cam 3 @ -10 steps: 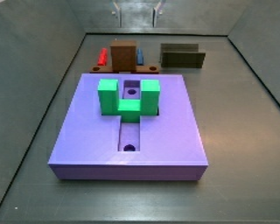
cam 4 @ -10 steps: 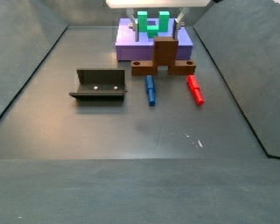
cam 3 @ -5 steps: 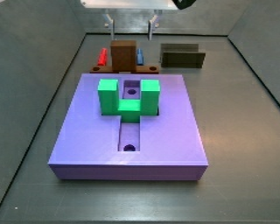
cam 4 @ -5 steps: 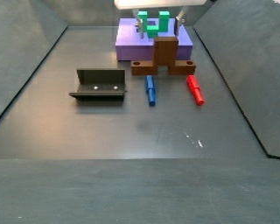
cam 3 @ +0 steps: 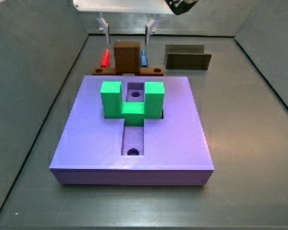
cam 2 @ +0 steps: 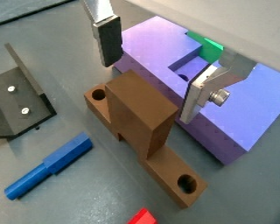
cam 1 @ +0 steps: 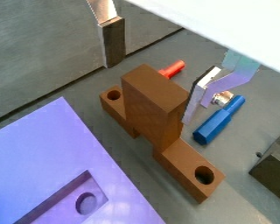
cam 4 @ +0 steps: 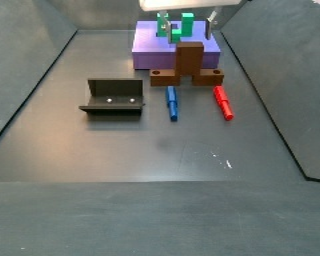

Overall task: Pick up the brown object. Move up. Move to above the board. Insert the brown object.
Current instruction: Pick up the brown object.

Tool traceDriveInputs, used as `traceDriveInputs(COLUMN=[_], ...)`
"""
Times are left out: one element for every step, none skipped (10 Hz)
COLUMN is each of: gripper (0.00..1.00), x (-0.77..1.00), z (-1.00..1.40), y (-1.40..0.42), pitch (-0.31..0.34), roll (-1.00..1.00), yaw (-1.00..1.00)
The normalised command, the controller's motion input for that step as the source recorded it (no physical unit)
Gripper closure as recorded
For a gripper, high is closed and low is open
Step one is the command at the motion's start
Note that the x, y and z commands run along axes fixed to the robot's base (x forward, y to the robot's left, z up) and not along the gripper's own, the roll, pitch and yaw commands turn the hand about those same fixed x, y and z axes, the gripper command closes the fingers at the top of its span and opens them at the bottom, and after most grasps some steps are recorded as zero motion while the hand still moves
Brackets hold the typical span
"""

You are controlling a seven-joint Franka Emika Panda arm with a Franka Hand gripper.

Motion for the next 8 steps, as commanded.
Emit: traceDriveInputs(gripper=[0.00, 0.00, 0.00, 0.00, 0.00, 0.00, 0.00, 0.00], x=[-0.02, 0.00, -0.04, -0.09, -0.08, -0.09, -0.07, -0.03], z=[-0.05, -0.13, -0.19, -0.22, -0.18, -0.15, -0.14, -0.14], y=[0.01, 0.01, 0.05, 0.09, 0.06, 0.02, 0.00, 0.00], pitch=[0.000, -0.001, -0.001, 0.000, 0.000, 0.000, 0.000, 0.000], roll=[0.00, 0.03, 0.09, 0.13, 0.10, 0.10, 0.09, 0.09], yaw=[-0.02, 0.00, -0.01, -0.03, -0.04, -0.09, -0.10, -0.11])
